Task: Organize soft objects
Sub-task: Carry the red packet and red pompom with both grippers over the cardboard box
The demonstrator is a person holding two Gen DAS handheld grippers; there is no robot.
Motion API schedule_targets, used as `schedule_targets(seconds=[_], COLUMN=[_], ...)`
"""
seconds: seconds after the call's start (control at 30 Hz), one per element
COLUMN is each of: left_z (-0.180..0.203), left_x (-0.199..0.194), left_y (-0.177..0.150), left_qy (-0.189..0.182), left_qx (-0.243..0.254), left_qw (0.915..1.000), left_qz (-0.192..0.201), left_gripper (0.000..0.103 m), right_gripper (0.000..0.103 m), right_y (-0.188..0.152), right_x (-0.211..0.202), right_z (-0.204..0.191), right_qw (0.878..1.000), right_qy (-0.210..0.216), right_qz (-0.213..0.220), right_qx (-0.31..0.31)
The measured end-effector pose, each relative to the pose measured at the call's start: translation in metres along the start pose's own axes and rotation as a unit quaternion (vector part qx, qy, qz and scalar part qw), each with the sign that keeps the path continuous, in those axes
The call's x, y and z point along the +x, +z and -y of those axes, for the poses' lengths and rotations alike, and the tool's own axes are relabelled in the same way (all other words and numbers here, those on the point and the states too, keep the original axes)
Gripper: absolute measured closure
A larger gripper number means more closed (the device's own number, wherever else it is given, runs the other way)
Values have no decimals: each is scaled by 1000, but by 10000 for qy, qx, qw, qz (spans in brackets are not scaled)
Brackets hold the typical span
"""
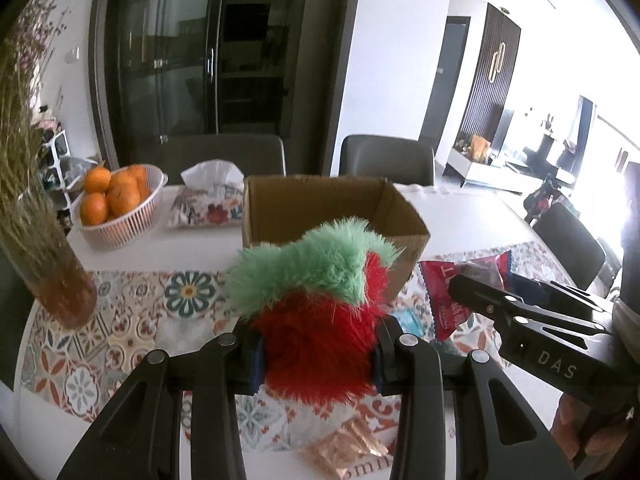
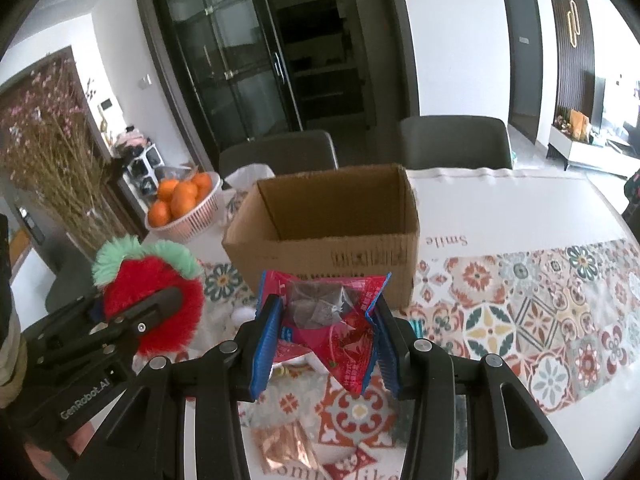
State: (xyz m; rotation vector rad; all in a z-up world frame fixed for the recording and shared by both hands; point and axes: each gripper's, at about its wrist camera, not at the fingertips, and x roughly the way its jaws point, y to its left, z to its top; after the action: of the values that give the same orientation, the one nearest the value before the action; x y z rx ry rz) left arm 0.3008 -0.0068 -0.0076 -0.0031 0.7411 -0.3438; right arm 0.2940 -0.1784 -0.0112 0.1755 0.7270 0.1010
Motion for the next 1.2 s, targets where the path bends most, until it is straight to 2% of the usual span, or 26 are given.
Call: schedule_targets(seconds=[0.6,0.9,1.2], left_z=[1,0,-6], left_x=[23,40,72], left_y=[60,86,104], left_qy=[5,56,30], left_qx=[146,188,272], left_qw=[9994,9991,9995], left_qz=[317,378,150], left_gripper=[64,64,64], right_gripper=[58,58,58], right_y=[65,92,115], right_x=[17,41,73], right_z=[8,13,14], right_qw=[9993,9995,9999], right_qy=[80,122,-3], right_qz=[372,279,47], right_qx=[27,101,-109])
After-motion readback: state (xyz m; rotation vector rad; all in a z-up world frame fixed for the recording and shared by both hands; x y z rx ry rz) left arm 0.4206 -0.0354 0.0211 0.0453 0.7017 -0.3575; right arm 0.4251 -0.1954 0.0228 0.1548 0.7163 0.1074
